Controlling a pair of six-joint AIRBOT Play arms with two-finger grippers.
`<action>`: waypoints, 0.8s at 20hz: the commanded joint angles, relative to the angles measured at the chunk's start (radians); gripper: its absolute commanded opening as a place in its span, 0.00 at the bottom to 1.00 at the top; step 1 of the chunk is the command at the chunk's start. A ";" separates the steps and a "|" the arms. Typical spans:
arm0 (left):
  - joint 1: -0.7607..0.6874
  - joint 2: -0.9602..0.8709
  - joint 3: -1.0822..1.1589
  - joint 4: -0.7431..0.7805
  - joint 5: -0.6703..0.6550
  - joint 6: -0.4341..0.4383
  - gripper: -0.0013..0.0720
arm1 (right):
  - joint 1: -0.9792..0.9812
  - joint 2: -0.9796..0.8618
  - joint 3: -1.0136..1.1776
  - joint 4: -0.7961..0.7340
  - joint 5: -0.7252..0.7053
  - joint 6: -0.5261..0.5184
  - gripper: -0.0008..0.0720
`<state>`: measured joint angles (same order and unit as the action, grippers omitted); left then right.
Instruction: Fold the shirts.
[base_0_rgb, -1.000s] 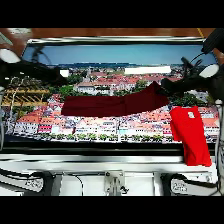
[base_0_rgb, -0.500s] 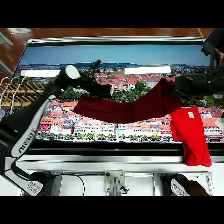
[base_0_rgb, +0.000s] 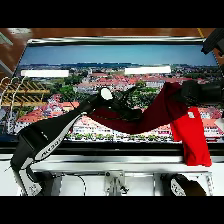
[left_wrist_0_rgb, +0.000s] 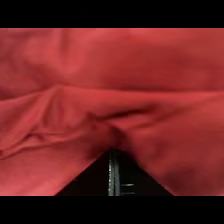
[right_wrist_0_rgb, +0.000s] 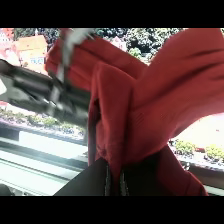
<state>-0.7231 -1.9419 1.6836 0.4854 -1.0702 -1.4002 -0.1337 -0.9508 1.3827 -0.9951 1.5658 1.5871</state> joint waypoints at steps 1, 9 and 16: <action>0.006 -0.013 0.000 -0.119 0.078 0.054 0.06 | 0.000 0.007 0.001 -0.001 -0.011 0.010 0.09; 0.439 0.326 0.000 0.484 -0.018 -0.122 0.06 | 0.108 -0.067 0.001 0.069 -0.206 0.010 0.09; 0.821 0.766 0.000 0.581 -0.019 -0.142 0.06 | 0.536 -0.377 0.001 -0.055 -0.449 0.119 0.09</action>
<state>-0.0383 -1.3342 1.6836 1.0088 -1.0866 -1.5280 0.2535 -1.2034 1.3827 -1.0000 1.2411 1.6485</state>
